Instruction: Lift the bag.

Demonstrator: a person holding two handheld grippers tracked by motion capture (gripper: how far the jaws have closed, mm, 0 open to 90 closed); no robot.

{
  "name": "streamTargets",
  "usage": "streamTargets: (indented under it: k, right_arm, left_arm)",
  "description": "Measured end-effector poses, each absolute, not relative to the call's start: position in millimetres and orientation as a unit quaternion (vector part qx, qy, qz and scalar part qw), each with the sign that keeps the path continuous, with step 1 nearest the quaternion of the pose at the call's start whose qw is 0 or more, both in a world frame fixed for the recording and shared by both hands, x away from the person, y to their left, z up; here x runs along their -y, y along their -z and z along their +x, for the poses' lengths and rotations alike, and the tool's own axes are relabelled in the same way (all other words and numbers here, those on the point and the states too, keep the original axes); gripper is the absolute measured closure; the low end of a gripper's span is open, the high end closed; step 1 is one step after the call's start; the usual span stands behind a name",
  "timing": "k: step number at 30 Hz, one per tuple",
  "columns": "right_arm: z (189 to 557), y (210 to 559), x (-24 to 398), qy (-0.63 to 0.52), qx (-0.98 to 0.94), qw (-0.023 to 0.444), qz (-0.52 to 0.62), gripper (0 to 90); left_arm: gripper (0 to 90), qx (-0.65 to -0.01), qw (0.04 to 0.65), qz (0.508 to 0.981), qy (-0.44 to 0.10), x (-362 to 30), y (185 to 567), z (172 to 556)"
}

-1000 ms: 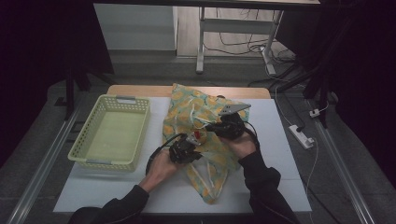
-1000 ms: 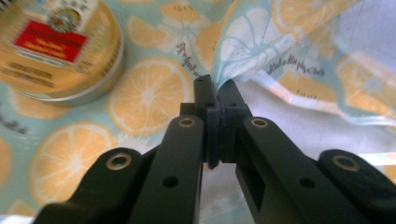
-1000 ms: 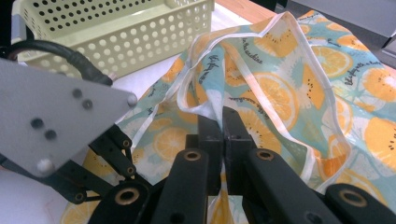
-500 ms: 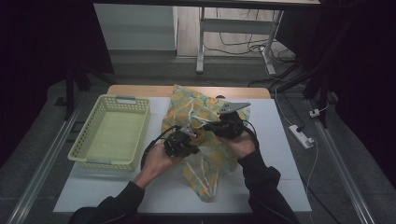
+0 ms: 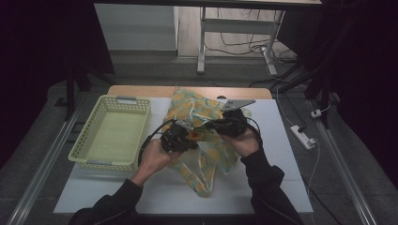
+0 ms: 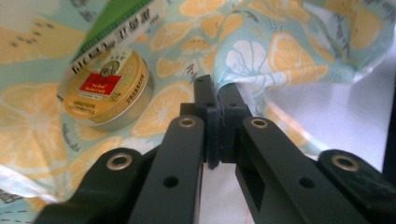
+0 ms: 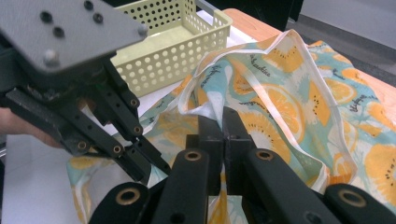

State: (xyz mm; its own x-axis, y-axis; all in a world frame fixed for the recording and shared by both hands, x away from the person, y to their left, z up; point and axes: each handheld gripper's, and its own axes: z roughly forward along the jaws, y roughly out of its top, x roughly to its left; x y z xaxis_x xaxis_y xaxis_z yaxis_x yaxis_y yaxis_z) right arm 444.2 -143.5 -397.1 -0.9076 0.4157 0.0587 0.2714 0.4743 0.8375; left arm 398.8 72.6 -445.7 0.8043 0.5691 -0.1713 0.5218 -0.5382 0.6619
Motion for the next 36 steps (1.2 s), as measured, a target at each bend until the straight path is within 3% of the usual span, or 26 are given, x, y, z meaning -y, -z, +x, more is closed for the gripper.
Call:
streamTargets:
  k: [36]
  right_arm:
    - [440,330,134,-0.479,-0.857,0.090,0.167,89.5]
  left_arm:
    - [89.4,-0.318,0.436,0.841,-0.030,-111,338,426]
